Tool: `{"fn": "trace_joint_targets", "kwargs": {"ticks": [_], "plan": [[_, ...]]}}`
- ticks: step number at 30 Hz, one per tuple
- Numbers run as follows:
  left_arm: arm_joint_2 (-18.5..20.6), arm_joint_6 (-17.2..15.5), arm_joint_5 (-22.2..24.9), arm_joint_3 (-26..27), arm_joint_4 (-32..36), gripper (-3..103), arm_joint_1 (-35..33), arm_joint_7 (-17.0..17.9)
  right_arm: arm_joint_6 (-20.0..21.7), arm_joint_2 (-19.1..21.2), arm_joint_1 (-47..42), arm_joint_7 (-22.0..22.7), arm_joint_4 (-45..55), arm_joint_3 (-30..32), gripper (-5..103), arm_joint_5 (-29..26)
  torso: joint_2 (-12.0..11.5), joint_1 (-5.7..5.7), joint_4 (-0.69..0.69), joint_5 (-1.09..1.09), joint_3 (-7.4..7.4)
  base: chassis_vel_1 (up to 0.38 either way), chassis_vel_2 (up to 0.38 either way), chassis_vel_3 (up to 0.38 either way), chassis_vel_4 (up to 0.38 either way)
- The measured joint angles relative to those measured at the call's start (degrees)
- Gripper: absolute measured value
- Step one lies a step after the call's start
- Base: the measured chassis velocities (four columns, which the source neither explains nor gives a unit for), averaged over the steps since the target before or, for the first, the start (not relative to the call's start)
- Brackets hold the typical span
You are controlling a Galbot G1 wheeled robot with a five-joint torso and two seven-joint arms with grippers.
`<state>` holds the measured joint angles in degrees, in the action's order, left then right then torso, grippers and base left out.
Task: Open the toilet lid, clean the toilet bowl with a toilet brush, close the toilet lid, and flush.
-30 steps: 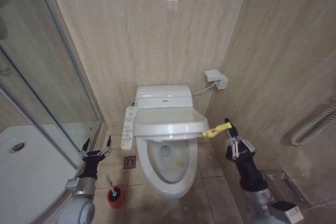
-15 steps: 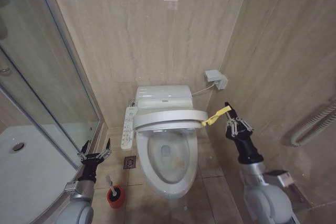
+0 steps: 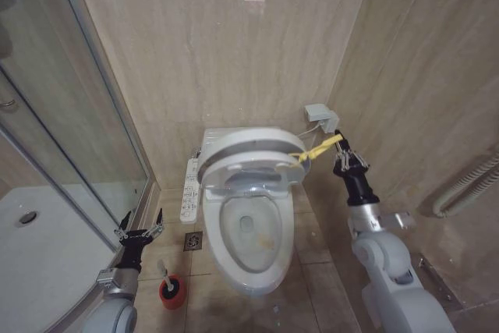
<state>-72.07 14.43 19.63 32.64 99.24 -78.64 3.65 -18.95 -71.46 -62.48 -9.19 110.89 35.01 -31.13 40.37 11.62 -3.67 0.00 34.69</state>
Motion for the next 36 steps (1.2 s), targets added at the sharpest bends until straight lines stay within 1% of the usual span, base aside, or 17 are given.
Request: {"fn": "trace_joint_targets", "kwargs": {"ticks": [6,7,10,11,14,20,23,27,33,36], "plan": [[-0.1,0.0,-0.8,-0.2,-2.3,100,0.7,0.0,0.0,1.1,7.8,-0.5,-7.8,-3.1,1,-2.0,0.0,0.00,-0.01,0.00,0.00,0.000,0.000,0.000,0.000],[-0.1,0.0,-0.8,-0.2,-2.3,100,0.7,0.0,0.0,1.1,7.8,-0.5,-7.8,-3.1,1,-2.0,0.0,0.00,-0.01,0.00,0.00,0.000,0.000,0.000,0.000],[-0.4,0.0,-1.2,-0.1,-3.1,100,0.7,0.0,-0.1,1.0,14.2,-0.9,-14.2,-5.4,1,-3.1,0.0,0.00,-0.01,-0.01,0.00,0.000,0.000,0.000,0.000],[-0.4,0.0,-1.2,-0.1,-3.1,100,0.7,0.0,-0.1,1.0,14.2,-0.9,-14.2,-5.4,1,-3.1,0.0,0.00,-0.01,-0.01,0.00,0.000,0.000,0.000,0.000],[-0.6,0.1,-1.2,0.3,-3.2,100,0.5,0.0,-0.3,0.8,18.9,-1.6,-19.2,-6.9,1,-3.2,0.0,0.01,0.00,0.00,0.00,0.000,0.000,0.000,0.000],[-0.4,0.3,-1.1,1.1,-3.4,100,0.1,0.0,-0.3,1.0,23.8,-2.2,-24.2,-8.2,1,-3.8,0.0,0.01,0.01,0.00,0.00,0.000,0.000,0.000,0.000],[0.0,0.4,-0.8,1.5,-4.2,100,0.2,0.0,-0.3,2.0,27.2,-2.3,-27.8,-10.3,1,-4.8,0.0,0.01,-0.01,-0.01,0.00,0.000,0.000,0.000,0.000],[0.1,0.5,-0.7,1.4,-5.0,100,0.6,0.0,-0.2,2.4,30.2,-2.5,-31.4,-12.5,1,-5.3,0.0,0.01,-0.01,0.00,0.00,0.000,0.000,0.000,0.000],[0.2,0.6,-0.7,1.1,-6.1,100,1.3,0.0,0.2,1.6,34.3,-3.0,-36.4,-14.5,1,-5.9,0.0,0.01,-0.01,0.01,0.00,0.000,0.000,0.000,0.000],[0.4,0.6,-0.6,1.0,-6.9,100,1.7,0.0,0.2,0.6,37.9,-3.5,-40.0,-15.7,1,-5.8,0.0,0.01,-0.01,0.00,0.00,0.000,0.000,0.000,0.000]]}}
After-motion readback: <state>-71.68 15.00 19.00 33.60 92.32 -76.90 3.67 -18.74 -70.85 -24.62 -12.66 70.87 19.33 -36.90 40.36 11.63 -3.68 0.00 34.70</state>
